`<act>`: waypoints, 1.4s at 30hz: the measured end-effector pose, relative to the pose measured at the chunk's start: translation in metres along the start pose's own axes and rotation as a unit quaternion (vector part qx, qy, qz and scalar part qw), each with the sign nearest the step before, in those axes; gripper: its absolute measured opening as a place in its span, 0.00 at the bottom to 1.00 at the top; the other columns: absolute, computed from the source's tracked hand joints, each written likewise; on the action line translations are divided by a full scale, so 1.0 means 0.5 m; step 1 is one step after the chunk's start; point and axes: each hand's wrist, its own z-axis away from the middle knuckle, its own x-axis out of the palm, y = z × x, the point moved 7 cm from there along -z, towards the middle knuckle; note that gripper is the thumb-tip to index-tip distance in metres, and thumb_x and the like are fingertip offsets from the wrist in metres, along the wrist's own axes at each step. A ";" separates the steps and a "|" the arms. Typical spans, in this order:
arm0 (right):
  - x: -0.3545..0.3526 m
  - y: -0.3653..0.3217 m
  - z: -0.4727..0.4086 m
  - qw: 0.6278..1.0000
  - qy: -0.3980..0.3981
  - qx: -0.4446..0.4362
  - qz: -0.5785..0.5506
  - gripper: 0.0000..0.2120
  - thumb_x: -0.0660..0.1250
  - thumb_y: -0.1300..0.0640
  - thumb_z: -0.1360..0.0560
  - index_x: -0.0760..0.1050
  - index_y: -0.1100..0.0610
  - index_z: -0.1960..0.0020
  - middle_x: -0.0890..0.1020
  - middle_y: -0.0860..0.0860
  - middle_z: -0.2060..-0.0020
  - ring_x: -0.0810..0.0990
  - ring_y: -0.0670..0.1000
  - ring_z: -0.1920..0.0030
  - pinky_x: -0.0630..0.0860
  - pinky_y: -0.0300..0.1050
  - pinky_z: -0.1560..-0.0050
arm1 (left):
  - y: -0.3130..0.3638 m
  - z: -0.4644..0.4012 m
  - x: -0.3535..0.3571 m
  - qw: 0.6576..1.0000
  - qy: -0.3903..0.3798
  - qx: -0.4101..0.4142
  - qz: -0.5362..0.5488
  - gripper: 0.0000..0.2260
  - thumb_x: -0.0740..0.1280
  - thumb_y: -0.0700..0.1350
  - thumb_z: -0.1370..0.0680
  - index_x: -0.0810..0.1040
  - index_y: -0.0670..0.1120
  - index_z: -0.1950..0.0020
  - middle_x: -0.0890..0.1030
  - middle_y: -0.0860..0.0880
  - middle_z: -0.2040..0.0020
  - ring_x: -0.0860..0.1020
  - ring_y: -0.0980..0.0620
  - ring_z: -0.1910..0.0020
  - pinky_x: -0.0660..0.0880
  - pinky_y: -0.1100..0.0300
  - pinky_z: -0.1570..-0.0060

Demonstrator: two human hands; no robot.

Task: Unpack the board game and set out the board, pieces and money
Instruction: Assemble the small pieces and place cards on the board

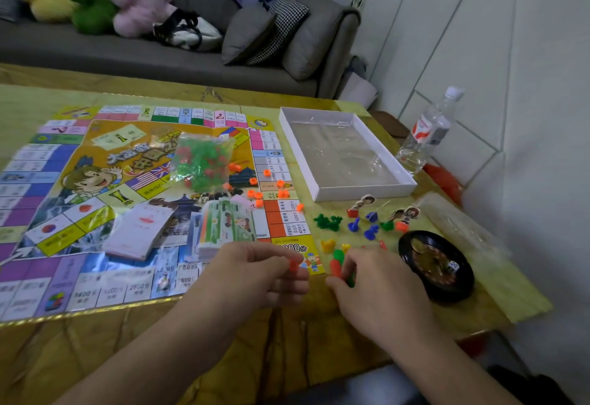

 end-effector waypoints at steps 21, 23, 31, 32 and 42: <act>-0.020 -0.020 -0.004 0.989 0.018 -0.018 -0.148 0.08 0.73 0.49 0.23 0.75 0.46 0.55 0.79 0.41 0.57 0.78 0.43 0.52 0.72 0.37 0.58 | 0.037 0.003 -0.045 0.997 -0.001 0.063 -0.039 0.06 0.74 0.37 0.23 0.83 0.39 0.47 0.88 0.43 0.54 0.88 0.46 0.53 0.84 0.49 0.49; -0.019 -0.021 -0.002 0.958 -0.027 -0.025 -0.284 0.07 0.74 0.53 0.22 0.77 0.47 0.55 0.84 0.44 0.59 0.83 0.44 0.56 0.80 0.42 0.56 | 0.039 0.004 -0.046 0.996 0.005 0.072 -0.053 0.06 0.76 0.38 0.25 0.84 0.40 0.49 0.88 0.44 0.54 0.88 0.46 0.54 0.84 0.52 0.52; -0.025 -0.053 0.014 0.897 -0.101 -0.107 -0.417 0.08 0.72 0.60 0.20 0.80 0.46 0.50 0.85 0.47 0.57 0.85 0.49 0.58 0.78 0.41 0.62 | 0.039 0.005 -0.037 0.990 0.003 0.120 -0.069 0.07 0.79 0.40 0.30 0.86 0.42 0.54 0.88 0.44 0.56 0.87 0.44 0.56 0.84 0.53 0.52; -0.026 -0.052 0.013 0.903 -0.094 -0.112 -0.403 0.07 0.72 0.59 0.20 0.80 0.47 0.49 0.85 0.46 0.56 0.85 0.47 0.55 0.79 0.42 0.58 | 0.039 0.006 -0.036 0.991 -0.002 0.124 -0.053 0.07 0.79 0.39 0.30 0.86 0.41 0.54 0.88 0.43 0.56 0.87 0.44 0.56 0.84 0.54 0.53; -0.024 -0.054 0.013 0.911 -0.076 -0.123 -0.386 0.06 0.72 0.59 0.19 0.81 0.47 0.48 0.85 0.45 0.54 0.85 0.48 0.49 0.83 0.54 0.46 | 0.055 0.012 -0.035 0.985 0.015 0.156 -0.078 0.06 0.80 0.40 0.33 0.88 0.45 0.58 0.88 0.44 0.58 0.88 0.44 0.57 0.85 0.48 0.51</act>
